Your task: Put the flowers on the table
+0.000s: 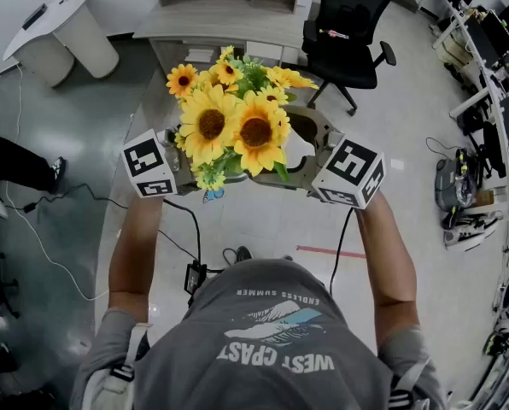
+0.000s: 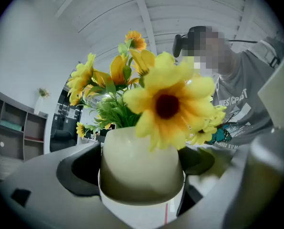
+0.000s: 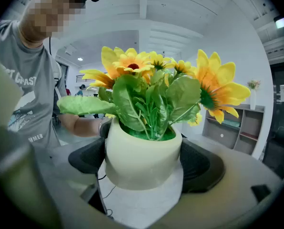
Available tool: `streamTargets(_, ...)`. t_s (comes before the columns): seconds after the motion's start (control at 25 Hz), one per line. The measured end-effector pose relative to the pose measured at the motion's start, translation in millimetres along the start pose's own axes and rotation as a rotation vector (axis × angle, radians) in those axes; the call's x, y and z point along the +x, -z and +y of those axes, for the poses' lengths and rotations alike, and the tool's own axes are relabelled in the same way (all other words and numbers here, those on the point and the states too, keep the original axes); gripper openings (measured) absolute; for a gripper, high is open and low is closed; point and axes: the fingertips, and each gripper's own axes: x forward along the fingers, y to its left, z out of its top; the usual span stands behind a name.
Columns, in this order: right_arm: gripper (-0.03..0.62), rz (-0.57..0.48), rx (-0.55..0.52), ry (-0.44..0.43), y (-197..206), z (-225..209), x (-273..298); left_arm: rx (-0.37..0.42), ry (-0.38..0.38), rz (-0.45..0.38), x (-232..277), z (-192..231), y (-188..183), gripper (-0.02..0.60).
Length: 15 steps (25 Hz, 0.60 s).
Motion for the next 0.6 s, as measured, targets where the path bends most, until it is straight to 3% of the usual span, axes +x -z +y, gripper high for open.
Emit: streamTargets(0.6, 0.52, 0.008, 0.015, -0.008, 2.2, -0.3, -0.6, -0.029, 0.001, -0.018, 0.8, 0.6, 3.0, 0.529)
